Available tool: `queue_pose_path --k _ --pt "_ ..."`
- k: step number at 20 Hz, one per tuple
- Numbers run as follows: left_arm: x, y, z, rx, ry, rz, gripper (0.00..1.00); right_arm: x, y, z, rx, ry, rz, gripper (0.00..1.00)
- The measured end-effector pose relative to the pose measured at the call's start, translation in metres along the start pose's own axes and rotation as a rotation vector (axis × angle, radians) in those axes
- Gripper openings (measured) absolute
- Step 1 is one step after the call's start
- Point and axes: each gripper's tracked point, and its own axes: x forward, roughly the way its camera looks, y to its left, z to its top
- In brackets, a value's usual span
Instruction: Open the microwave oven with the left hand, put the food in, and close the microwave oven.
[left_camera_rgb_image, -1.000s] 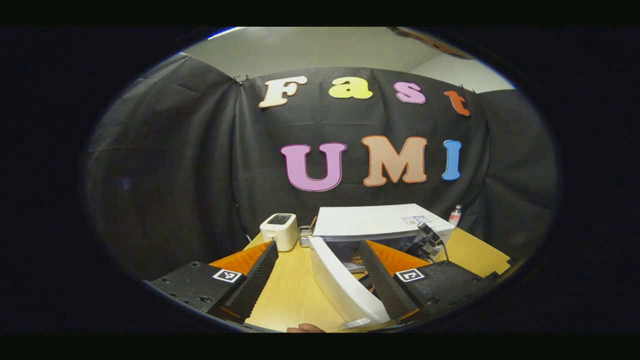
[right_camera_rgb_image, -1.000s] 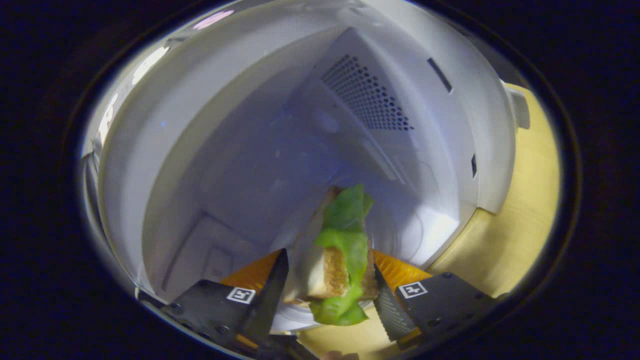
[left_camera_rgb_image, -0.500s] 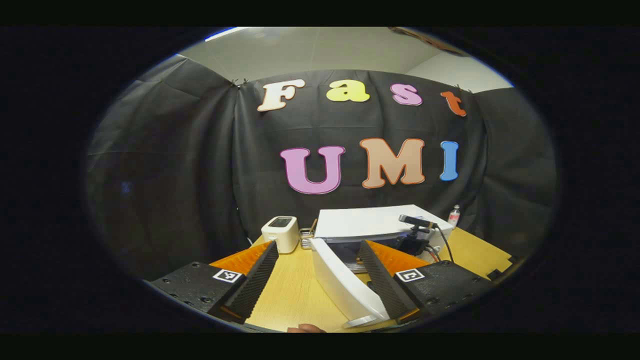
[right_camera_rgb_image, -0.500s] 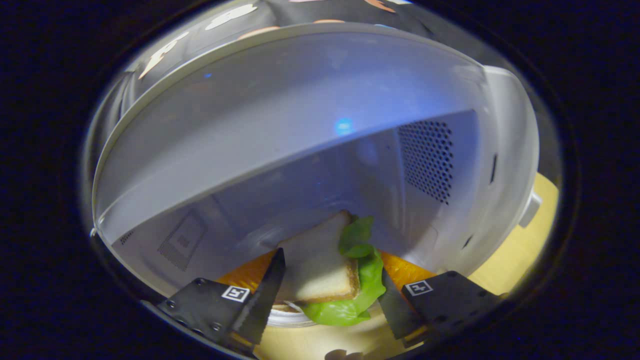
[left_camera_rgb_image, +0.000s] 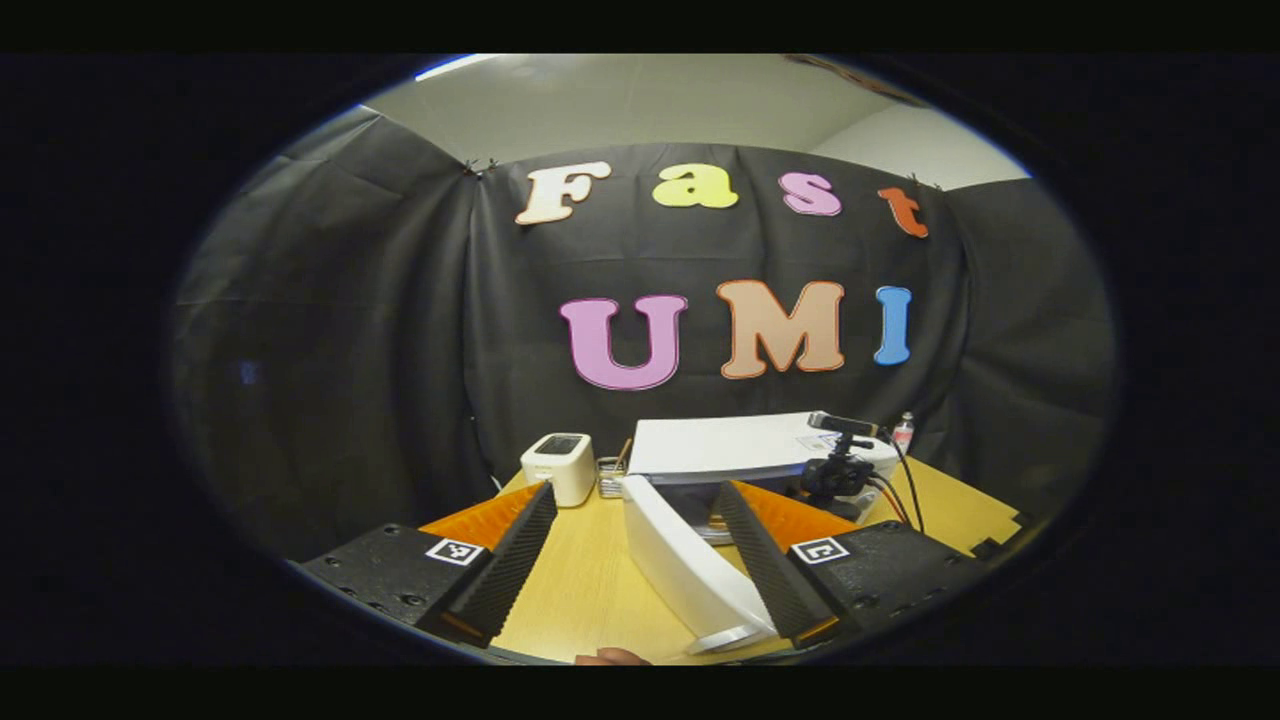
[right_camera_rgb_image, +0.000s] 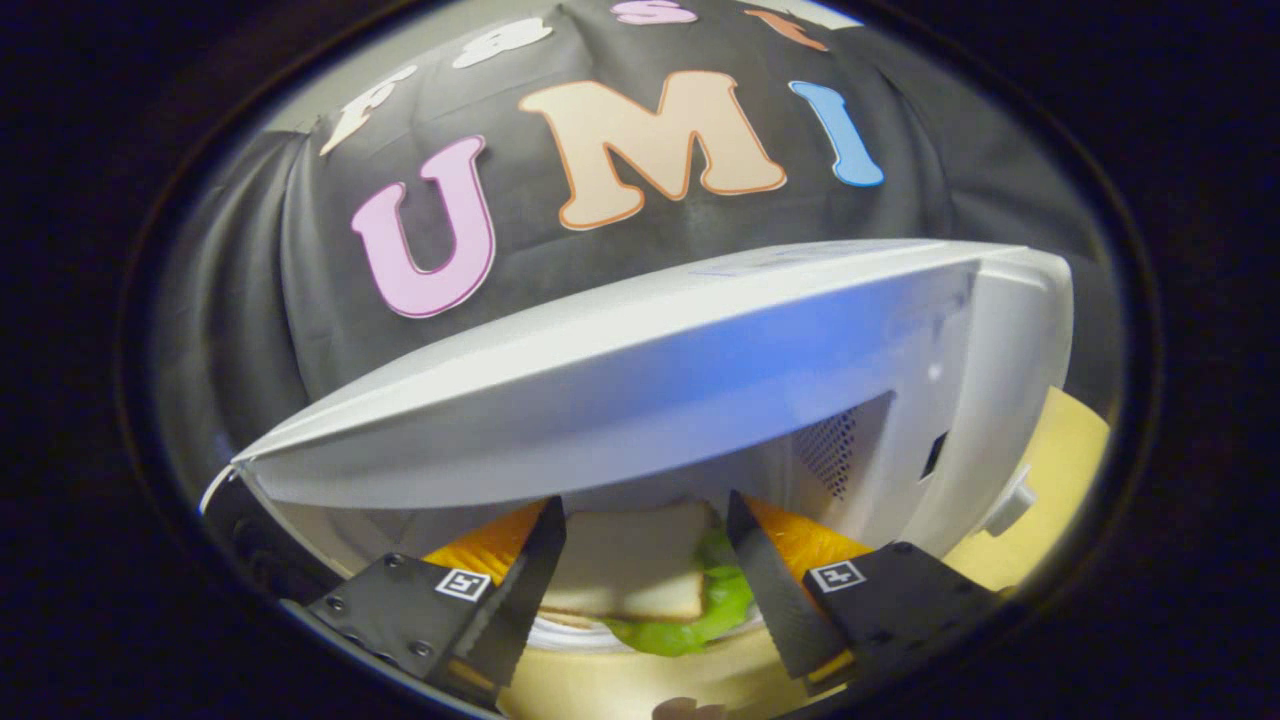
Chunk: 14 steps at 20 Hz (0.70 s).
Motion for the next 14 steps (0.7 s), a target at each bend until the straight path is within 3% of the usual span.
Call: queue_pose_path --k 2,3,4,5,6,10,14 --pt "-0.004 0.000 -0.003 0.000 0.002 -0.004 0.94 -0.014 -0.002 0.002 -0.028 -0.002 0.016 0.99" --pt "-0.006 0.001 -0.004 0.002 0.002 -0.004 0.96 -0.022 -0.005 0.003 -0.042 0.001 0.020 0.92" --pt "-0.009 0.002 -0.005 0.004 -0.004 -0.003 0.94 -0.032 -0.006 0.006 -0.051 -0.002 0.029 0.92" --pt "-0.011 0.003 -0.005 0.004 -0.009 0.000 0.94 -0.041 -0.008 0.009 -0.059 -0.009 0.035 0.99" --pt "-0.016 0.004 -0.009 0.003 -0.006 0.001 0.96 -0.052 -0.010 0.013 -0.069 -0.015 0.048 0.92" --pt "-0.034 0.008 -0.016 -0.038 -0.021 -0.004 0.96 -0.095 -0.021 0.032 -0.128 -0.040 0.076 0.92" --pt "-0.054 0.021 -0.033 -0.015 -0.016 0.010 0.94 -0.150 -0.039 0.061 -0.183 -0.087 0.105 0.92"
